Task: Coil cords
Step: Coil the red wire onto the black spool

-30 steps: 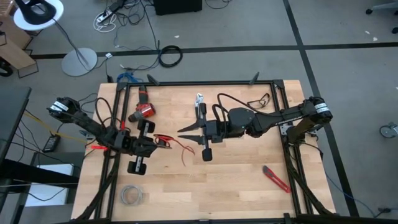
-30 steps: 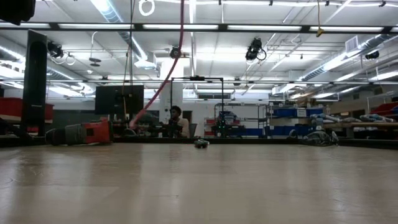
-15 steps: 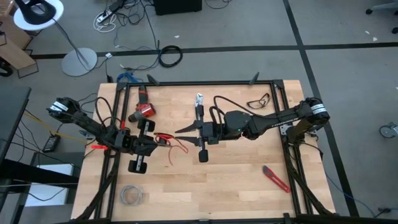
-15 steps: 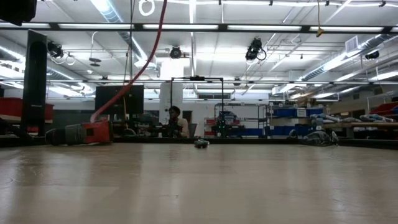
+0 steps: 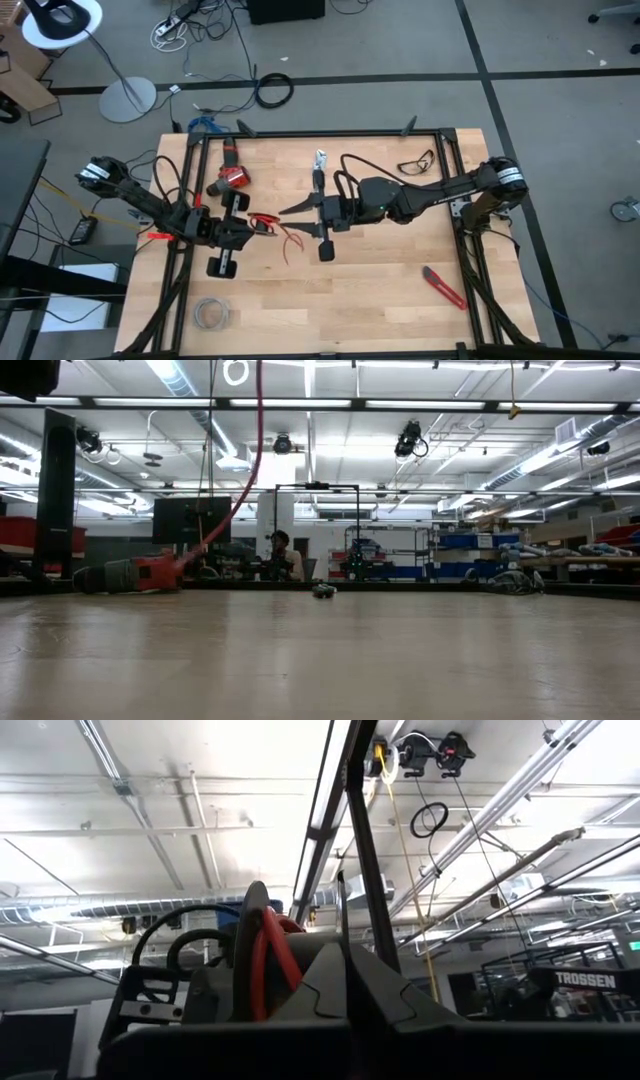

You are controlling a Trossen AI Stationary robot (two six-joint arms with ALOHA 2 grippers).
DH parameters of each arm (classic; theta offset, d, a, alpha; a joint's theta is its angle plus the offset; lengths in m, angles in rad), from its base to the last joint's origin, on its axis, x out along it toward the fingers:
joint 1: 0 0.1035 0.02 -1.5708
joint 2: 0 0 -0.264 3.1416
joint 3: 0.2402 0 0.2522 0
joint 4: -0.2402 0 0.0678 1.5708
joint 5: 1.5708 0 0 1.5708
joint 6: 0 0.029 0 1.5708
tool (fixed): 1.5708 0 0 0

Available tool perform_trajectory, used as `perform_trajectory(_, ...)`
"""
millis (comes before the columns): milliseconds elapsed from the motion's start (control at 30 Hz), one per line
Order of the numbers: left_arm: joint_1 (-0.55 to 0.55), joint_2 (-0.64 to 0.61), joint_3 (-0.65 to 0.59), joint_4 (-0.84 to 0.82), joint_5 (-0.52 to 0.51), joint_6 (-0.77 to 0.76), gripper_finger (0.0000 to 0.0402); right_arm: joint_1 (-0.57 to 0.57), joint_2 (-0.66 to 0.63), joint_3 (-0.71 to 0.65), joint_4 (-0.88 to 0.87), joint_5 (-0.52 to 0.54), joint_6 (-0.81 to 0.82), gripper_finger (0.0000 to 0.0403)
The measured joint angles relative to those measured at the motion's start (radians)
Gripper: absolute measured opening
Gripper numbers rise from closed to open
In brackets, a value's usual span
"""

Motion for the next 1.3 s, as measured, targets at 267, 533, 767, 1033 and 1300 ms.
perform_trajectory(267, 0.000, 0.000, 0.000, -0.010, -0.001, -0.001, 0.0000, -0.006, 0.008, 0.000, 0.023, -0.003, -0.004, 0.0098)
perform_trajectory(533, 0.001, 0.000, 0.000, -0.014, -0.002, -0.001, 0.0000, -0.006, 0.007, 0.000, 0.032, -0.003, -0.036, 0.0054)
perform_trajectory(767, 0.001, 0.000, 0.000, -0.021, -0.003, -0.001, 0.0000, -0.006, 0.007, 0.000, 0.032, -0.003, -0.067, 0.0006)
perform_trajectory(1033, 0.000, 0.000, 0.000, -0.038, -0.002, 0.006, 0.0029, -0.005, 0.007, 0.000, 0.027, 0.007, -0.079, 0.0001)
perform_trajectory(1300, -0.024, 0.000, 0.000, -0.006, -0.007, 0.095, 0.0148, 0.015, 0.007, 0.000, 0.025, 0.059, -0.114, 0.0001)
